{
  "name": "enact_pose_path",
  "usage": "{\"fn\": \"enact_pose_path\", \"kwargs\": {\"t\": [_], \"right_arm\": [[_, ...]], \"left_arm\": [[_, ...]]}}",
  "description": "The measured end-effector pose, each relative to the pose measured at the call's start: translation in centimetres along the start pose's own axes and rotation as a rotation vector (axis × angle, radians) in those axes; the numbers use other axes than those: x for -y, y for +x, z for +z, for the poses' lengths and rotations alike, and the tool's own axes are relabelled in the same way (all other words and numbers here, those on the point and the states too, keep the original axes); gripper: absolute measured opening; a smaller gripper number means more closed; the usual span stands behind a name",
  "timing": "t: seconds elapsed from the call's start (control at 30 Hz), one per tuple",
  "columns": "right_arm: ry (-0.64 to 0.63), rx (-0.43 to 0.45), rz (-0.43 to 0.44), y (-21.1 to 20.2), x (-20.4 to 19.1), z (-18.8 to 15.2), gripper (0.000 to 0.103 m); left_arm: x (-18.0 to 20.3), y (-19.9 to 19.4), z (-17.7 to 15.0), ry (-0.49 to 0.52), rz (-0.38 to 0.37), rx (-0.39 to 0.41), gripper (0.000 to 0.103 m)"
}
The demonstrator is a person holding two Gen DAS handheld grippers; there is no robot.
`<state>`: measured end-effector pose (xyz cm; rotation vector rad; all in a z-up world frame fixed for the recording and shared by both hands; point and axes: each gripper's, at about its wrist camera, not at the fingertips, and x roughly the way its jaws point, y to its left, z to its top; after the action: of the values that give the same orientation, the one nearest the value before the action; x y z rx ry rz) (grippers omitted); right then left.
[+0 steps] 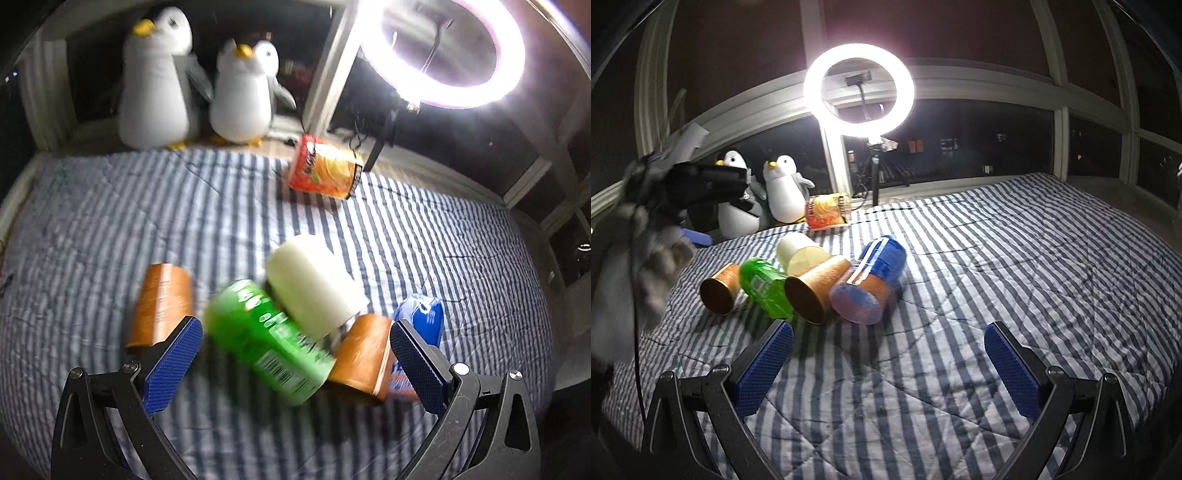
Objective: Flip cup upside down
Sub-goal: 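Reach the left tool down and grasp the white cup lying on its side, then lift the white cup with the left tool and rotate it upright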
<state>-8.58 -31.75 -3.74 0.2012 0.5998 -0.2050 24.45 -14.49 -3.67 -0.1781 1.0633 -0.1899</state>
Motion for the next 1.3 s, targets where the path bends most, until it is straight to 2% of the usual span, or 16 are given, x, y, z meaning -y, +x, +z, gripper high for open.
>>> {"fn": "enact_pose_path", "kwargs": {"t": [0.17,0.37,0.53,0.63,0.83,0.97,1.13,1.3], "right_arm": [[0.043,-0.011,-0.029,0.2,2.4,-0.4,0.102],[0.075,-0.031,-0.057,0.8,4.6,-0.9,0.102],[0.092,-0.037,-0.072,1.0,5.7,-1.1,0.102],[0.106,-0.037,-0.075,1.0,6.1,-1.1,0.102],[0.11,-0.03,-0.08,0.9,6.4,-1.1,0.102],[0.118,-0.025,-0.08,0.7,6.6,-1.1,0.102],[0.123,-0.025,-0.083,0.7,6.8,-1.1,0.102],[0.103,-0.04,-0.08,0.9,6.2,-1.1,0.102]], "left_arm": [[1.2,4.9,2.3,-0.047,0.0,-0.111,0.102],[1.7,9.2,3.1,-0.109,0.004,-0.206,0.099],[2.4,12.1,3.7,-0.106,0.027,-0.264,0.098],[2.5,12.9,3.5,-0.097,0.042,-0.296,0.093],[2.4,15.3,3.8,-0.082,0.083,-0.325,0.092],[2.4,16.6,3.9,-0.066,0.098,-0.329,0.087],[3.0,16.8,4.3,-0.029,0.096,-0.304,0.086],[3.1,15.0,5.2,-0.013,0.098,-0.272,0.083]]}}
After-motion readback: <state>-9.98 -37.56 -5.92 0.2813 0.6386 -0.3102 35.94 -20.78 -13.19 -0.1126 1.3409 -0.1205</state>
